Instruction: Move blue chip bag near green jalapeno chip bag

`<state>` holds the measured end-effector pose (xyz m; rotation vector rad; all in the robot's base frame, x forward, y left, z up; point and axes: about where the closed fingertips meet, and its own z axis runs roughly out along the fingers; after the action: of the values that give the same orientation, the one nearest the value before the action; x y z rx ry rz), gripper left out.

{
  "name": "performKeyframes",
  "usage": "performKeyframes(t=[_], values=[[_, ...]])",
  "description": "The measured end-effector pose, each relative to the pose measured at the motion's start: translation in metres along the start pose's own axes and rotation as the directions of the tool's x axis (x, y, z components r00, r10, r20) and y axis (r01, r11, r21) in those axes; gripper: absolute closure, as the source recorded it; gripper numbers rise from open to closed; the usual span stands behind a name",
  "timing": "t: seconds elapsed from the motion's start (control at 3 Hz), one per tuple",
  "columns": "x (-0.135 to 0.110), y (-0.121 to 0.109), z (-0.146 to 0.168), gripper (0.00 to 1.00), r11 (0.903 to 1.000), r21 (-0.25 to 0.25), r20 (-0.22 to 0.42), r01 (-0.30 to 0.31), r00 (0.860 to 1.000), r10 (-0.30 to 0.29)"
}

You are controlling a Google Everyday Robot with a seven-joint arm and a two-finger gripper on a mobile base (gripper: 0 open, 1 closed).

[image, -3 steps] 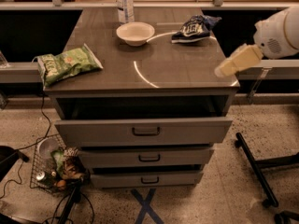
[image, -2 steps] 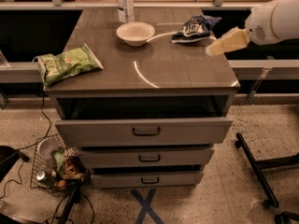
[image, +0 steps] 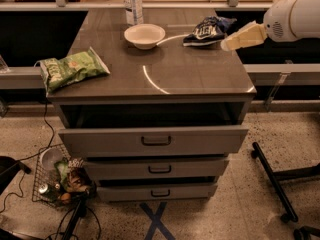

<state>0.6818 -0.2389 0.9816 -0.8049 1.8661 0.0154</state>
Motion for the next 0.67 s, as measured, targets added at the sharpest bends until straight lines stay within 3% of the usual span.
performKeyframes(t=[0.67], values=[[-0.029,-0.02,0.111,0.0,0.995,-0.046,0.139,-0.089,0.986,0.094]])
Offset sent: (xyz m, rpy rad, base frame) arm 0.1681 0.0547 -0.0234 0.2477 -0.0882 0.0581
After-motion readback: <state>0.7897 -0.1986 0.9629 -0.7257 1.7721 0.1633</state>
